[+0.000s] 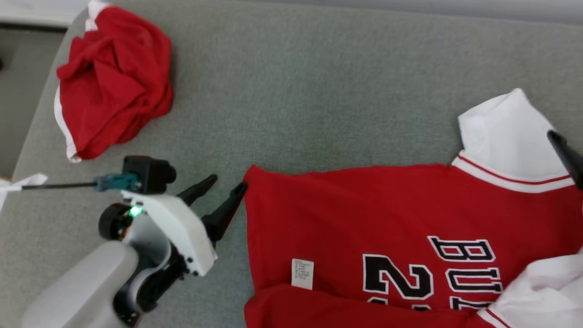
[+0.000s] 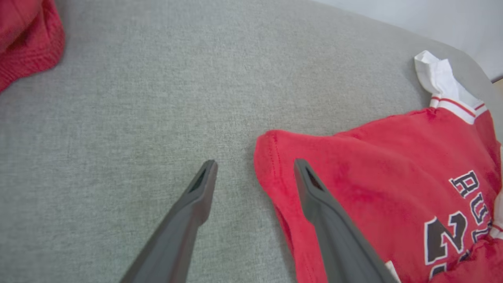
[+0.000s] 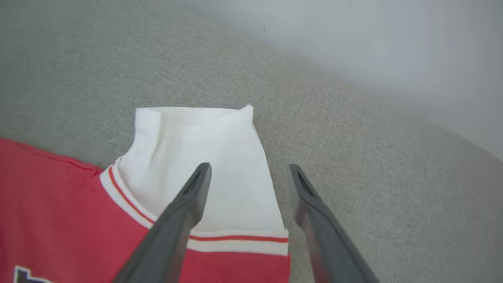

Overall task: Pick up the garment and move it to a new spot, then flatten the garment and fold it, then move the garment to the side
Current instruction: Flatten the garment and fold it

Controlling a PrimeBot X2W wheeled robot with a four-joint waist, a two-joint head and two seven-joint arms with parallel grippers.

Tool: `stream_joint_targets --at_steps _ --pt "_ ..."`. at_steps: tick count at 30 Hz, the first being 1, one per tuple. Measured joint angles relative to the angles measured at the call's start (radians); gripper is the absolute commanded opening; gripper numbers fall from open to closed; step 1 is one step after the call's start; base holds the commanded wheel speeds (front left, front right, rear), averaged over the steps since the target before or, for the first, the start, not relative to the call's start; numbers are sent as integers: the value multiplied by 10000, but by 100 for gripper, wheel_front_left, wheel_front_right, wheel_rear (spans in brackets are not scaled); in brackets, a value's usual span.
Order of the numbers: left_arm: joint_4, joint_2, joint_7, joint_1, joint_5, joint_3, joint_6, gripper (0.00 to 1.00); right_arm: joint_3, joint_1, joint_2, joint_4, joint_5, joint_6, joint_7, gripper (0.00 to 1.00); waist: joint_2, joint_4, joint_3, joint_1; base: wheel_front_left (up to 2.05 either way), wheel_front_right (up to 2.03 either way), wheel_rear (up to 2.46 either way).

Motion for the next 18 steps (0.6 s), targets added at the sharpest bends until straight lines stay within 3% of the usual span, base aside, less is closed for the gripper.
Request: stream_joint_targets --at_steps 10,18 --pt "1812 -1609 -238 -1444 391 -548 -943 100 665 -2052 382 2943 -1053 0 -1032 100 0 988 1085 0 0 0 0" --pt "2274 -1971 -161 -1782 460 -855 -1315 100 809 -2235 362 3419 -963 0 -1001 100 0 982 1075 0 0 0 0"
